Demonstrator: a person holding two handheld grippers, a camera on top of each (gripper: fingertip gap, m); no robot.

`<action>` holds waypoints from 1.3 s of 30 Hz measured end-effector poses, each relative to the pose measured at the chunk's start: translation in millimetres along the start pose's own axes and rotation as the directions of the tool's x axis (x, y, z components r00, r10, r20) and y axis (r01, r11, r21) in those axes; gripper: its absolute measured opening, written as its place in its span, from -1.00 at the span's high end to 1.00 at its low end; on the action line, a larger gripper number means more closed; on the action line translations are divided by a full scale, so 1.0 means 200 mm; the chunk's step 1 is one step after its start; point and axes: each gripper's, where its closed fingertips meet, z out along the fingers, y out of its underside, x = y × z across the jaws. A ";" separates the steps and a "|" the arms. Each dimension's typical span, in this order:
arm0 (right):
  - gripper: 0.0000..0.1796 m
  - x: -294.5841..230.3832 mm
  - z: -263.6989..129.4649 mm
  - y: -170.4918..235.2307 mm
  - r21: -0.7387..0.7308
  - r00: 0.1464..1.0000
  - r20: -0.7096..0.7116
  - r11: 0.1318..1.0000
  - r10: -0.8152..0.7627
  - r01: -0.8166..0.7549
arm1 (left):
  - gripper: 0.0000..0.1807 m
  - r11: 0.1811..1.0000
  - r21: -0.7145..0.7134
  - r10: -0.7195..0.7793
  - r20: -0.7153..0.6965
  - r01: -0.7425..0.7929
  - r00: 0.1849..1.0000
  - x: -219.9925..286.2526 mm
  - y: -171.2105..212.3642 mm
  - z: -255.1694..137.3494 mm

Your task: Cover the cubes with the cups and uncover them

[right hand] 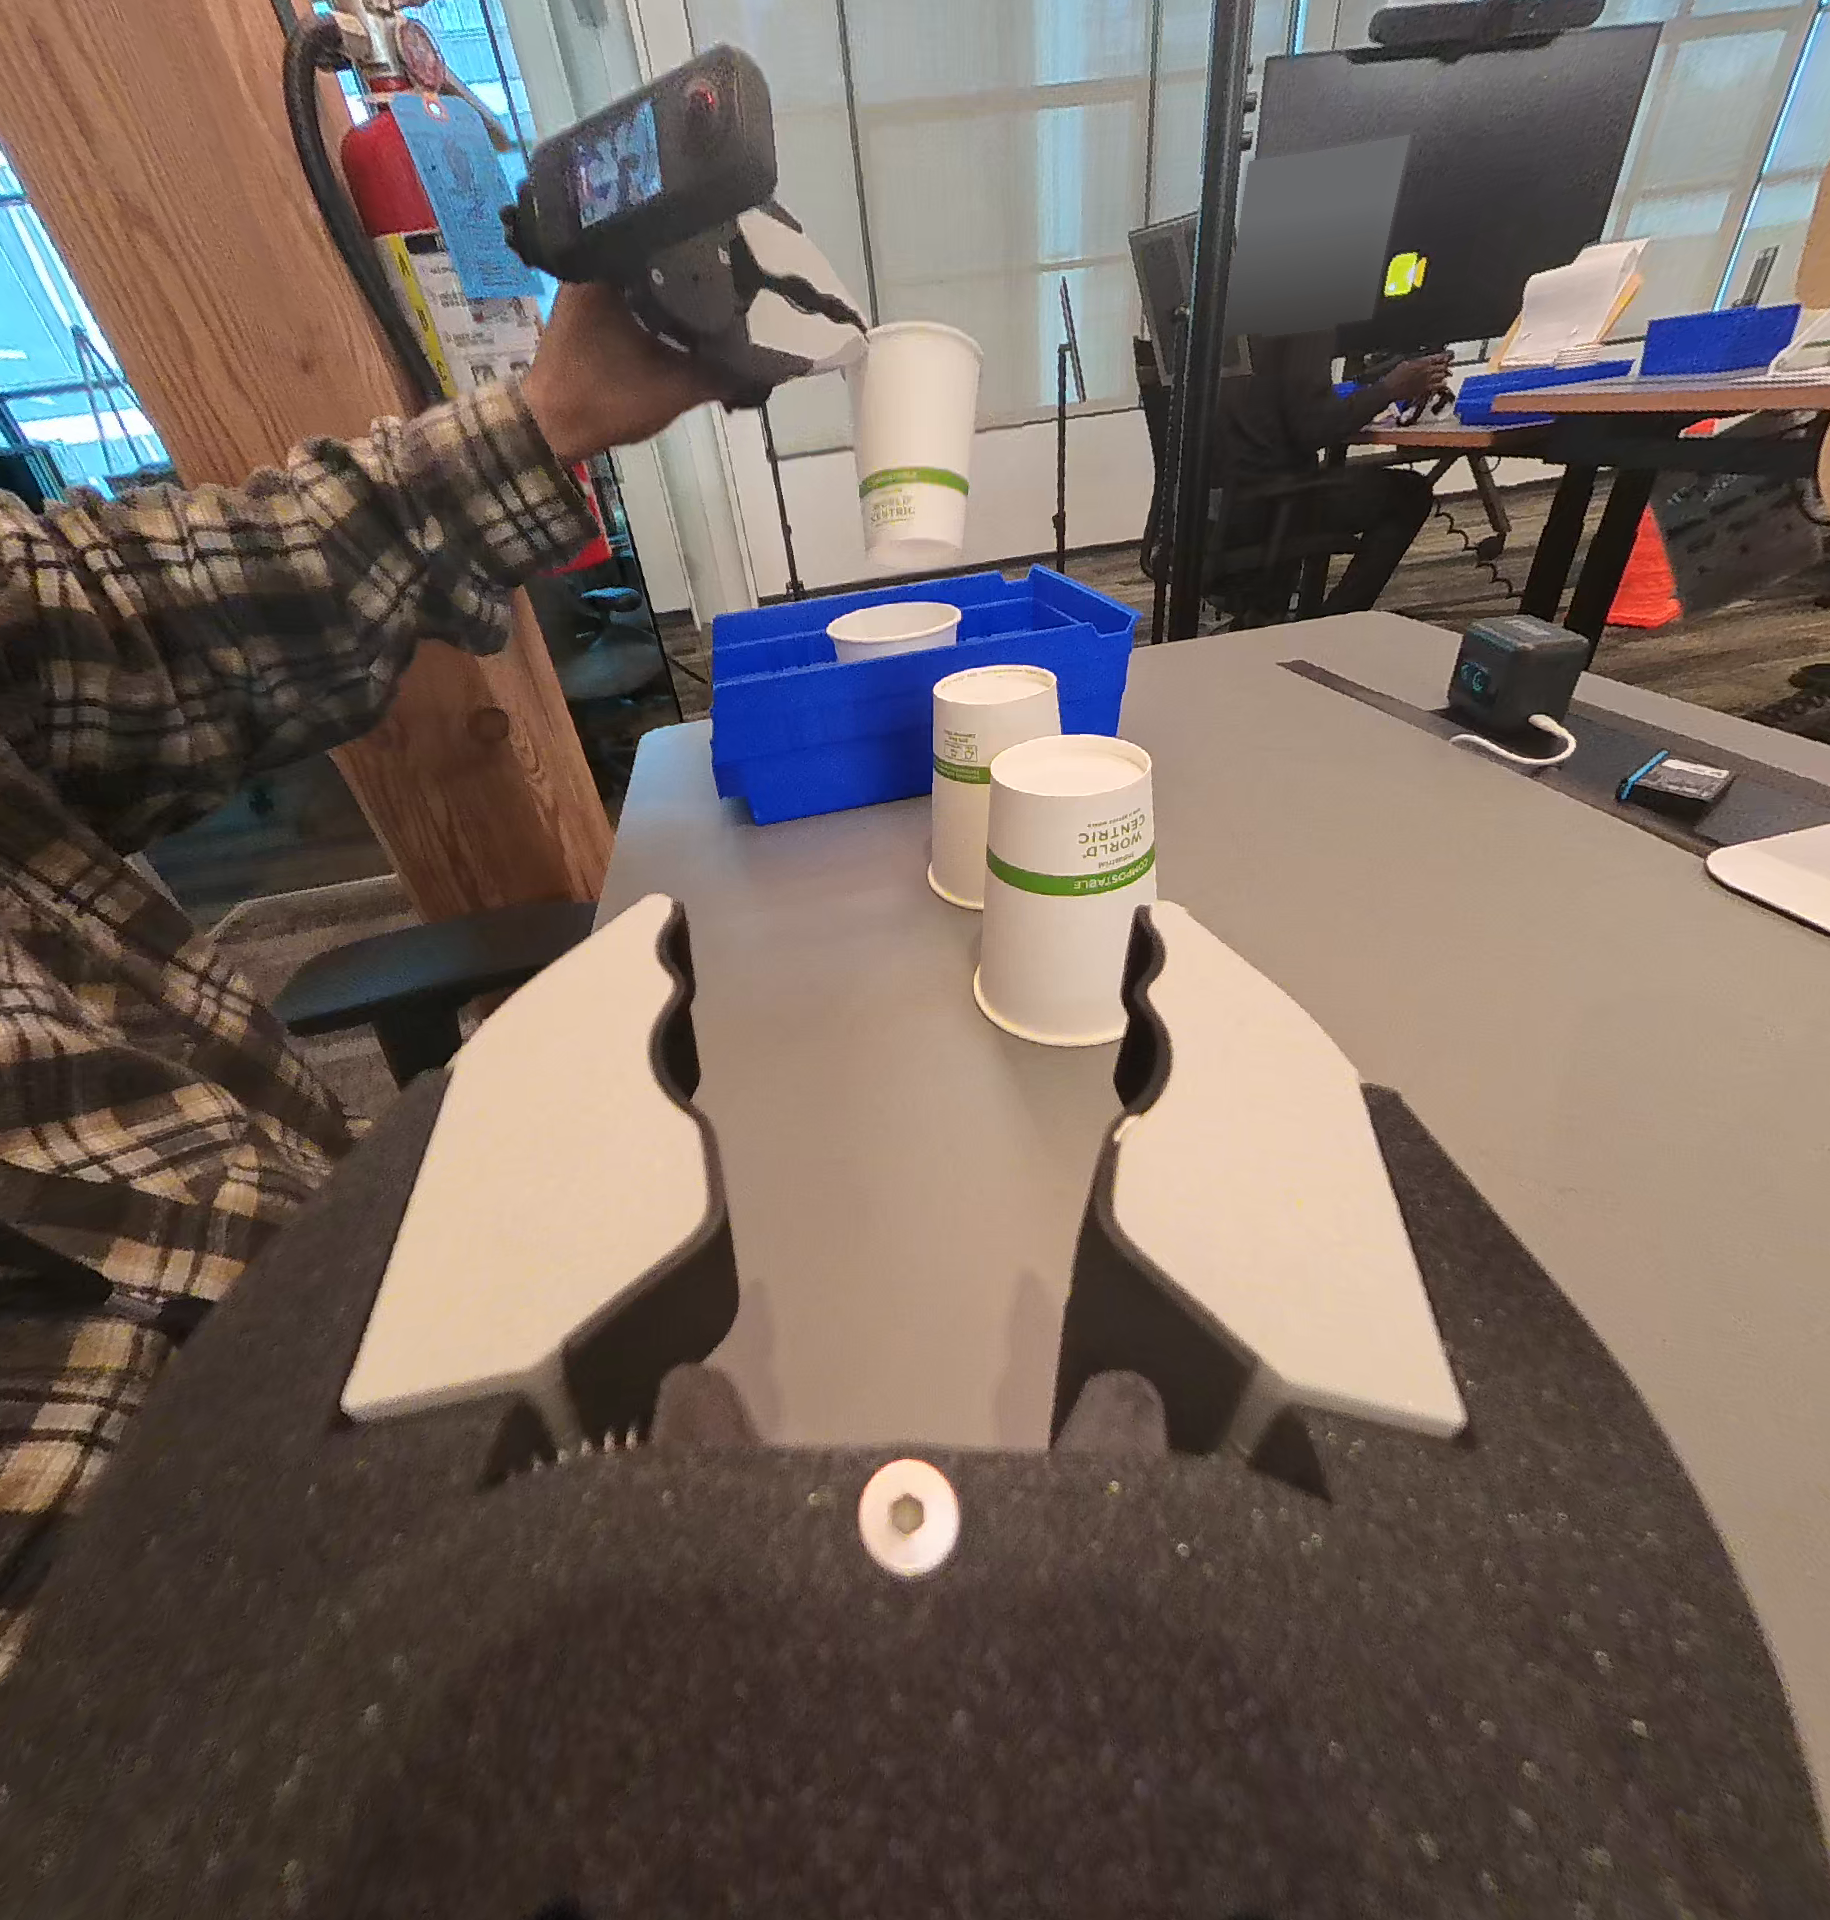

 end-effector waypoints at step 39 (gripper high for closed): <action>-0.46 0.07 0.35 -0.18 0.404 0.920 -0.360 0.915 0.158 0.001 | 0.98 0.801 0.470 -0.088 -0.520 0.370 0.850 0.44 -1.19 -0.77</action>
